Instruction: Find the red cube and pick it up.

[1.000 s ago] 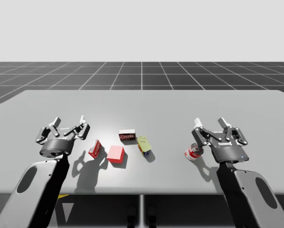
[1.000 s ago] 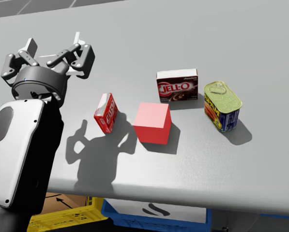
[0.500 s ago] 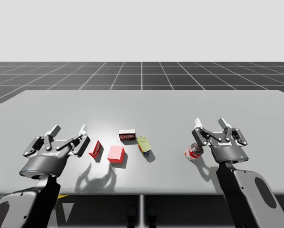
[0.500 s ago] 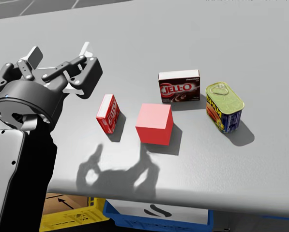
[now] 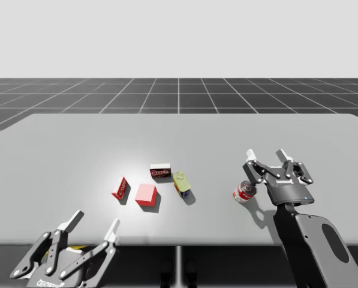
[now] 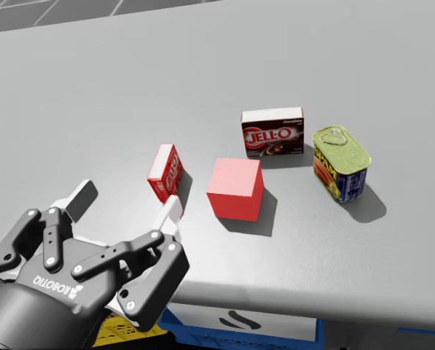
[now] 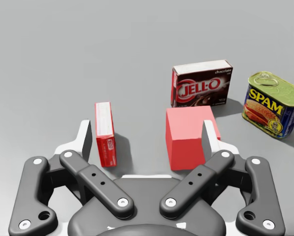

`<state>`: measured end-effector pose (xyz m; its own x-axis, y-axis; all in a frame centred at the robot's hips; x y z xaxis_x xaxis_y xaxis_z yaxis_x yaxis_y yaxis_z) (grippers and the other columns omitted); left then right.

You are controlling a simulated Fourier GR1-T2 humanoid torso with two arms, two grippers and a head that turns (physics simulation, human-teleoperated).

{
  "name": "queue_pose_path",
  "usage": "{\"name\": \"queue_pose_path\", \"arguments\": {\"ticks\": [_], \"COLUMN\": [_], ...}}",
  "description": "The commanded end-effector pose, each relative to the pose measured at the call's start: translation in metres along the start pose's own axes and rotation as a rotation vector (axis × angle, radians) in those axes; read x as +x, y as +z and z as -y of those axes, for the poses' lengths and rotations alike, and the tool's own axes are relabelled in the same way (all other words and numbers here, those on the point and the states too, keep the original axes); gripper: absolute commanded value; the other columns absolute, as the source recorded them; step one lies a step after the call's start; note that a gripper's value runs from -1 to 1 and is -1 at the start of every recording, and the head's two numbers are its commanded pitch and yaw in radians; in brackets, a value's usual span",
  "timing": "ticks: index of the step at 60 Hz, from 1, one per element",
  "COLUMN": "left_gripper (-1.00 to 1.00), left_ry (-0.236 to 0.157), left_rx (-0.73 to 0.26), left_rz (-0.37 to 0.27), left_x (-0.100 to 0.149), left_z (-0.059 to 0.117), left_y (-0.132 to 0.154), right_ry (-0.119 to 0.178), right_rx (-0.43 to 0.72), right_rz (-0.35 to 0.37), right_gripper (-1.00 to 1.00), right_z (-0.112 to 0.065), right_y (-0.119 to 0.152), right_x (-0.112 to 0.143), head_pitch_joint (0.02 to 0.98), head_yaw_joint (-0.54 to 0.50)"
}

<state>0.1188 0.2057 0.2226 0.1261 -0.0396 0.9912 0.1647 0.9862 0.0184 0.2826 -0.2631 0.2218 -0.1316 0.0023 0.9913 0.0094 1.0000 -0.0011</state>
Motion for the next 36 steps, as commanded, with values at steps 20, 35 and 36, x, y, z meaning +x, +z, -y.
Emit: {"name": "queue_pose_path", "arguments": {"ticks": [20,35,36], "left_gripper": [-1.00,-1.00,-1.00], "left_ry": [0.064,0.082,0.082], "left_rx": [-0.066,-0.045,-0.045], "left_rz": [-0.060,-0.081,-0.082], "left_x": [-0.045,-0.056,-0.057], "left_z": [0.033,0.046,0.047], "left_y": [0.002,-0.025,-0.026], "right_ry": [-0.008,-0.022,-0.022], "right_rx": [-0.007,0.000,0.000], "right_rz": [0.003,0.001,0.001], "right_gripper": [-1.00,-1.00,-1.00], "right_z": [0.002,0.002,0.002], "right_y": [-0.001,-0.001,-0.001], "right_x": [0.000,0.001,0.001], "head_pitch_joint": [0.900,0.901,0.900], "head_yaw_joint": [0.27,0.26,0.26]}}
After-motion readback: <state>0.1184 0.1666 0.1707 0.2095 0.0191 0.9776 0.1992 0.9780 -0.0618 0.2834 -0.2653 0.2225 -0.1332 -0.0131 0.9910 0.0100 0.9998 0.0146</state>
